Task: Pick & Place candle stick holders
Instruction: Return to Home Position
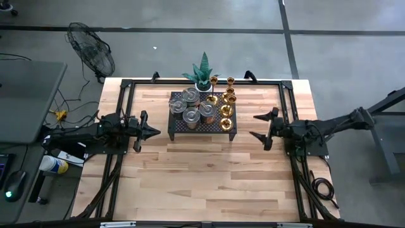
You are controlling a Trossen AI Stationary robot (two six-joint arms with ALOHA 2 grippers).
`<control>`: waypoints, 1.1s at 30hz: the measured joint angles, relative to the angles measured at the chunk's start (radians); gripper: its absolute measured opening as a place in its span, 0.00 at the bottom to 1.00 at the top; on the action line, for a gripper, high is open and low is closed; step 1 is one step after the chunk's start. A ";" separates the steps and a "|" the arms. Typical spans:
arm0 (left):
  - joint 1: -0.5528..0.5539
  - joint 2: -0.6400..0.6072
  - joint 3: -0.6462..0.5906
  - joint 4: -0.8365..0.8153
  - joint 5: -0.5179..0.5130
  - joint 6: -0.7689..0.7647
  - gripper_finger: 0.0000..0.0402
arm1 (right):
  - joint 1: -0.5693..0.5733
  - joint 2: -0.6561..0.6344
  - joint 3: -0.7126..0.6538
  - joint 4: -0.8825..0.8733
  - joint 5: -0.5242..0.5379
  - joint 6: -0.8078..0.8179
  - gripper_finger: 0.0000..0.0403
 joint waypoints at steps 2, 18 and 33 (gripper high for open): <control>0.000 0.000 0.000 0.000 0.000 0.000 0.00 | -0.028 -0.055 0.000 -0.073 0.001 0.000 0.90; 0.000 0.000 0.000 0.000 0.000 0.000 0.00 | -0.062 -0.282 -0.171 0.019 -0.011 0.000 0.90; 0.000 0.000 0.000 0.001 0.001 0.000 0.00 | -0.175 -0.389 -0.171 0.002 -0.016 0.000 0.90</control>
